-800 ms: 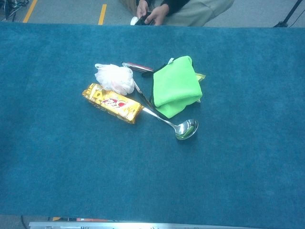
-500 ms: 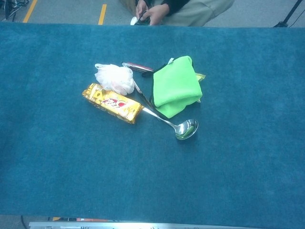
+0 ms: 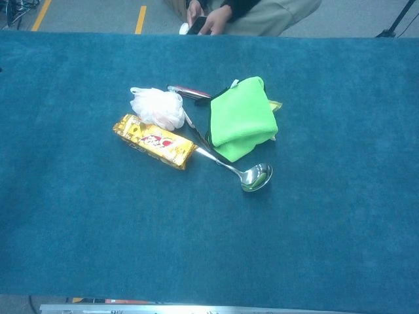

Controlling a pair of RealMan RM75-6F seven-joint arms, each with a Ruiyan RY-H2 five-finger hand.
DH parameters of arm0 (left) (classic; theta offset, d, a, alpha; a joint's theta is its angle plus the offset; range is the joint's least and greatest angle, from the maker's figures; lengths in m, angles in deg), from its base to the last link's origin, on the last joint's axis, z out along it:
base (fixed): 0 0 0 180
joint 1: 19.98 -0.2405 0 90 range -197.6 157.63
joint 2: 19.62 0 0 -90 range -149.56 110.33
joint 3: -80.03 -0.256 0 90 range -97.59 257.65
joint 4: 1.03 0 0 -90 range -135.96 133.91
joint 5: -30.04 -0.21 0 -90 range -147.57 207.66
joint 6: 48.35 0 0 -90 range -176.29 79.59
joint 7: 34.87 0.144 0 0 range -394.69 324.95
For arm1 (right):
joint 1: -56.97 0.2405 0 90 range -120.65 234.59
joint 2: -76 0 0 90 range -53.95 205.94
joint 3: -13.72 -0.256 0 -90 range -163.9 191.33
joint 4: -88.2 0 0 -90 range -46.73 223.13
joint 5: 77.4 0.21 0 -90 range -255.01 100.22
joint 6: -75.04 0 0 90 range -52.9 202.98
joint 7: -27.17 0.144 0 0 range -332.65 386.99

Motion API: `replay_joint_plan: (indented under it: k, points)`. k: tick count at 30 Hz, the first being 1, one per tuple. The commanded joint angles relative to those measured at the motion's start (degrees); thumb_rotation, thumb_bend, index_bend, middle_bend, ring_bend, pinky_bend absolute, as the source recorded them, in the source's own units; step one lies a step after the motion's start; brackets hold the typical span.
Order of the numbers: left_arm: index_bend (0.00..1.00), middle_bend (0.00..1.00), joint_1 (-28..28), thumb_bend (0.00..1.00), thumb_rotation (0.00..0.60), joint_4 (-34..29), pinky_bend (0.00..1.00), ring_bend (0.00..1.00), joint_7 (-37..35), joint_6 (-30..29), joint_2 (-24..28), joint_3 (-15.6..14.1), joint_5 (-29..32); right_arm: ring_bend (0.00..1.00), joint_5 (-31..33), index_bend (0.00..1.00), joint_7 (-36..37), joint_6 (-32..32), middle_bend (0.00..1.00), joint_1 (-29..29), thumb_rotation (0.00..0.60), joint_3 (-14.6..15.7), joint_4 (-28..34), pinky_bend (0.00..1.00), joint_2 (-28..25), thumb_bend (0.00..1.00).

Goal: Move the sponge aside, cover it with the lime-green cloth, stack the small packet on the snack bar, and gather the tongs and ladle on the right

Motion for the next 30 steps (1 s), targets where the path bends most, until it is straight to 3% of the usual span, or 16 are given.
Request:
replay_joint_plan:
  k: [1,11,15,19,30]
  points:
    - [0.18,0.19,2.9,0.38,0.6,0.8,0.19,0.23,-3.5,3.9,0.6,0.6,-0.4,0.4,-0.8,0.36,-0.4,0.0,0.46,0.3,0.6,0.2,0.5,0.48,-0.2,0.14]
    - [0.17,0.18,11.0,0.38,0.6,5.0,0.19,0.23,-8.4,12.2,-2.3,2.8,-1.3,0.4,-2.8,0.36,-2.0,1.4,0.46,-0.2,0.6,1.2,2.7,0.48,-0.8,0.14]
    - [0.1,0.15,14.5,0.38,0.6,6.2,0.19,0.2,-9.1,16.7,-3.7,3.6,0.2,0.4,-2.8,0.36,-2.5,1.8,0.46,-0.6,0.6,1.5,3.2,0.48,-1.0,0.14]
    - [0.0,0.08,18.3,0.37,0.6,7.1,0.17,0.1,-7.0,21.9,-5.1,4.5,2.8,0.4,-2.7,0.36,-2.7,2.4,0.46,-1.1,0.6,1.6,3.4,0.48,-1.2,0.14]
    - [0.0,0.0,27.3,0.34,0.6,12.3,0.16,0.04,-1.9,31.3,-12.5,6.5,11.1,0.4,-2.5,0.36,-2.5,2.1,0.46,-1.1,0.6,1.7,3.6,0.48,-1.3,0.14]
